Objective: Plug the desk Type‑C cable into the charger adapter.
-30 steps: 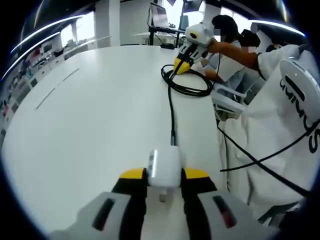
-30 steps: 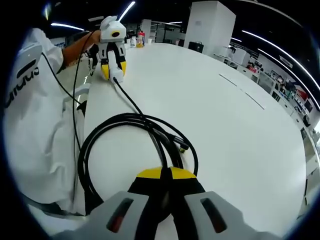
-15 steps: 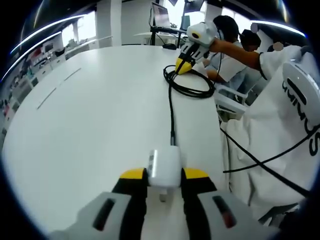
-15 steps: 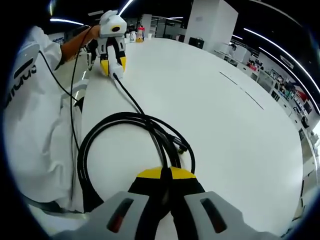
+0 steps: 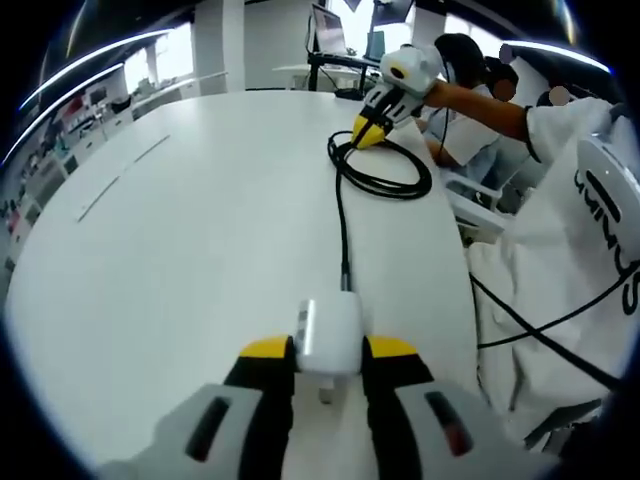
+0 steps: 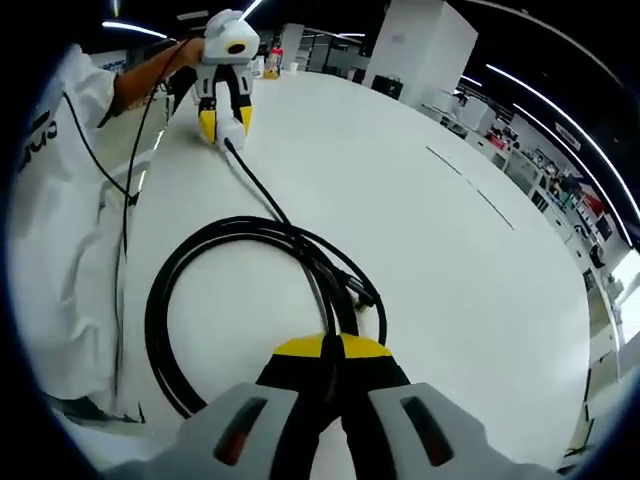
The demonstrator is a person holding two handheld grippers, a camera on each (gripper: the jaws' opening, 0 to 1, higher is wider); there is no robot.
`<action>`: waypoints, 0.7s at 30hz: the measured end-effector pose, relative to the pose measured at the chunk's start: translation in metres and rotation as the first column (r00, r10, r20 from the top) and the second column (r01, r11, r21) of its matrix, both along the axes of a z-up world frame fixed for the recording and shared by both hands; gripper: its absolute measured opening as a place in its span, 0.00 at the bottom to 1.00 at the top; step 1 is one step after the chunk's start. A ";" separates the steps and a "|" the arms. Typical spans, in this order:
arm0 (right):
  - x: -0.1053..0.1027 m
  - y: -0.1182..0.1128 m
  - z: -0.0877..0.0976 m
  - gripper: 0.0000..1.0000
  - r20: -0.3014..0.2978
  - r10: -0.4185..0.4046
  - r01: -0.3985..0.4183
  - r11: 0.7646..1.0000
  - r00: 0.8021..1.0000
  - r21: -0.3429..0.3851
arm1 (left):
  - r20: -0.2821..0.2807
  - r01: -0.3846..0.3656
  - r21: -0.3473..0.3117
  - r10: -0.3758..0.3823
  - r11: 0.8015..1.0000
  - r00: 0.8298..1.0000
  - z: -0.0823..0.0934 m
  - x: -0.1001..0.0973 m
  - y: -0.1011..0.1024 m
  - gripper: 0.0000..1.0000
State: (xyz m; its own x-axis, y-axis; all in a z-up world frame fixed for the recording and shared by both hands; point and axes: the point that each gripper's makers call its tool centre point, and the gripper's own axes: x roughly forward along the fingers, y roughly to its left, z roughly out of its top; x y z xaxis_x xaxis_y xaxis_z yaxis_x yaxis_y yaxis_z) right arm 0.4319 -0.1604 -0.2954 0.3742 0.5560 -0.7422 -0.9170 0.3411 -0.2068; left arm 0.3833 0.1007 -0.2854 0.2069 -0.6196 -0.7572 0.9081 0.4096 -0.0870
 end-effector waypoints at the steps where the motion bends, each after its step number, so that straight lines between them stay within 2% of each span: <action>1: 0.002 0.000 0.000 0.02 0.005 0.001 -0.001 1.000 1.000 -0.005 | -0.001 0.001 0.000 -0.001 1.000 1.000 0.000 0.002 0.000 0.25; 6: 0.019 0.003 0.000 0.02 0.048 -0.004 0.005 1.000 0.999 -0.025 | 0.000 -0.003 0.001 0.003 1.000 1.000 0.000 0.020 0.003 0.25; 9: 0.025 0.003 0.000 0.02 0.057 -0.008 0.010 1.000 0.998 -0.029 | -0.004 -0.015 -0.011 0.015 1.000 1.000 0.000 0.029 0.004 0.25; 21: 0.057 0.010 0.003 0.02 0.098 -0.001 0.008 0.997 0.995 -0.073 | 0.026 -0.012 0.022 0.011 1.000 1.000 0.001 0.061 0.009 0.25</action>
